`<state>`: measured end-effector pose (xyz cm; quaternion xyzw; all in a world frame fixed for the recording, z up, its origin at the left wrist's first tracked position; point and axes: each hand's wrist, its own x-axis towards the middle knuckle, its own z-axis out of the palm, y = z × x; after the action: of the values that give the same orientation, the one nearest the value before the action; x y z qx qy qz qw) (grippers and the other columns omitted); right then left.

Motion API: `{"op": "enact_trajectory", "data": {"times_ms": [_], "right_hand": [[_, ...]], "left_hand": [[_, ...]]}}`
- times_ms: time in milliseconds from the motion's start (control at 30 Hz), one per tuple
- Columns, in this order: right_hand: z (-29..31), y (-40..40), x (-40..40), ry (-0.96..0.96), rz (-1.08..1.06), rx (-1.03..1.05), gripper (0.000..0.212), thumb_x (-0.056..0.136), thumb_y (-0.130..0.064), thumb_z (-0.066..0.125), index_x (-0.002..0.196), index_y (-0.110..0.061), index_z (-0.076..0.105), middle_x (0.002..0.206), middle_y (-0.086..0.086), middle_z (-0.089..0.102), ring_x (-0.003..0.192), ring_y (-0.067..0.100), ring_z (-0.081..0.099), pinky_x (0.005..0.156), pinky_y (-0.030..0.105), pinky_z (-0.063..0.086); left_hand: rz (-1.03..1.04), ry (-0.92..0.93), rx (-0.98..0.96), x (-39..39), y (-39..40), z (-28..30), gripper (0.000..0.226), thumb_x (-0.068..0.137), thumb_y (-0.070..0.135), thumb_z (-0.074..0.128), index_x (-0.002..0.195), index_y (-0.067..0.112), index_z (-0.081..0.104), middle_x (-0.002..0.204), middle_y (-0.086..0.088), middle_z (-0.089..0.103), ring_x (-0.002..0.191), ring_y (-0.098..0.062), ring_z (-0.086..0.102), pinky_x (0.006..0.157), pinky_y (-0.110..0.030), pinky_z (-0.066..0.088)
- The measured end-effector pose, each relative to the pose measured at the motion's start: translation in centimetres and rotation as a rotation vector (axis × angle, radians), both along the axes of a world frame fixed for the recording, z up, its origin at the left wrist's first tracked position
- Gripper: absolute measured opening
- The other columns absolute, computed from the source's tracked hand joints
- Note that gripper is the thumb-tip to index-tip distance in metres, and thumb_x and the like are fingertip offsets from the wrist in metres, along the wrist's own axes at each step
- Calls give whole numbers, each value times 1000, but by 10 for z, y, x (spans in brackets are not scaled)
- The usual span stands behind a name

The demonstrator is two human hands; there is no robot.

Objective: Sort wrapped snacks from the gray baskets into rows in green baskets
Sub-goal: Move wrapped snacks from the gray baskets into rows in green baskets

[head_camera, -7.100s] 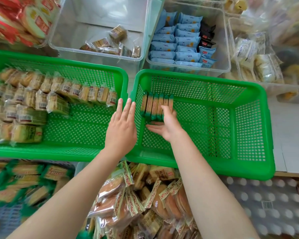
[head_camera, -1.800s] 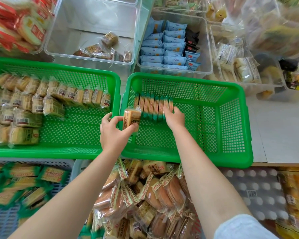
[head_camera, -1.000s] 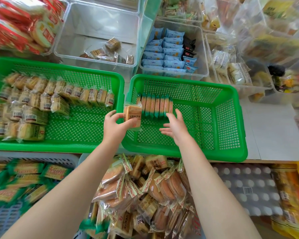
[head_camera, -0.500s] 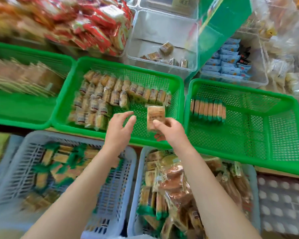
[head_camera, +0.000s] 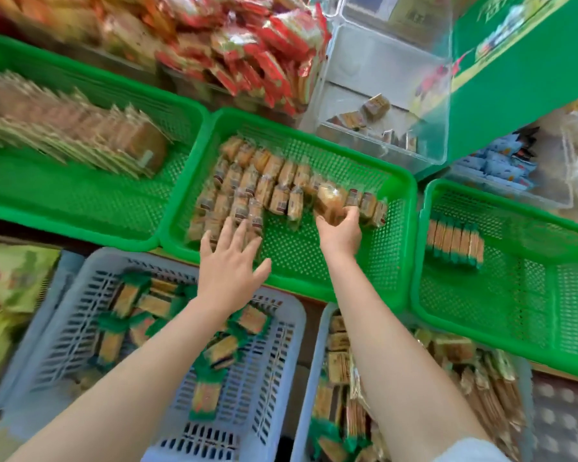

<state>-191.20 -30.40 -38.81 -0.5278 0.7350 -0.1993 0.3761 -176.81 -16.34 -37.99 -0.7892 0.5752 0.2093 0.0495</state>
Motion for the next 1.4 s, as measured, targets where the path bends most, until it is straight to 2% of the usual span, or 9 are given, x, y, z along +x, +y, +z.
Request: {"op": "enact_trajectory", "data": {"times_ms": [200, 333, 700, 867, 1000, 1167, 1233, 1300, 1400], "right_hand": [[-31, -3, 18, 197, 225, 56, 33, 89, -28, 74, 104, -13, 50, 102, 5, 49, 92, 24, 50, 71, 33, 39], [-37, -3, 22, 48, 158, 152, 35, 90, -30, 73, 104, -16, 45, 102, 7, 65, 84, 28, 67, 74, 48, 58], [-16, 0, 7, -84, 233, 283, 52, 98, -20, 61, 143, -16, 35, 101, -2, 66, 97, 23, 69, 91, 49, 56], [51, 43, -27, -188, 284, 112, 25, 98, -21, 59, 122, -22, 52, 95, 3, 71, 84, 22, 71, 79, 43, 57], [96, 93, -94, -237, 237, 24, 7, 99, -16, 58, 102, -16, 64, 92, 7, 72, 77, 15, 70, 71, 24, 57], [99, 146, -198, 187, 55, 95, 8, 99, -28, 56, 100, -22, 60, 98, 0, 68, 85, 19, 65, 68, 31, 53], [90, 161, -226, 435, 220, 240, 31, 96, -47, 59, 110, -20, 58, 112, 4, 65, 89, 16, 62, 72, 32, 54], [75, 172, -230, 581, 390, 378, 77, 84, -72, 58, 133, -13, 51, 143, 13, 50, 122, 27, 57, 91, 41, 56], [60, 186, -236, 641, 439, 430, 108, 75, -83, 55, 151, -10, 34, 165, 17, 14, 150, 38, 22, 111, 49, 42]], "left_hand": [[-32, 20, -42, 5, 3, -9, 62, 101, 61, 17, 155, 34, 31, 169, 1, -4, 154, -21, -15, 120, -53, -3], [-29, 3, -61, 5, 4, -11, 62, 101, 60, 17, 154, 34, 33, 169, 1, -2, 154, -21, -13, 119, -53, -4], [-25, 29, -41, 4, 3, -7, 62, 100, 60, 19, 154, 32, 35, 169, 0, -3, 154, -21, -13, 121, -53, 0], [6, 139, -145, 9, 7, 5, 58, 102, 55, 34, 151, 24, 40, 169, -6, -2, 154, -23, -11, 123, -47, 1], [-8, 348, -568, -34, 27, 43, 32, 98, 27, 58, 126, 12, 62, 147, -13, 48, 139, -33, 37, 113, -45, 29], [-247, 561, -73, -104, 46, 65, 27, 104, 33, 48, 123, 25, 64, 113, 7, 68, 97, -14, 60, 78, -30, 49], [-326, 516, 1, -121, 49, 65, 28, 103, 34, 48, 125, 27, 64, 116, 8, 68, 96, -12, 61, 73, -27, 46], [-284, 513, 0, -124, 51, 66, 27, 103, 34, 49, 124, 27, 64, 113, 10, 67, 92, -11, 60, 67, -24, 43], [-169, 542, -34, -146, 66, 68, 27, 103, 31, 50, 124, 25, 66, 114, 7, 68, 88, -9, 59, 71, -26, 46]]}}
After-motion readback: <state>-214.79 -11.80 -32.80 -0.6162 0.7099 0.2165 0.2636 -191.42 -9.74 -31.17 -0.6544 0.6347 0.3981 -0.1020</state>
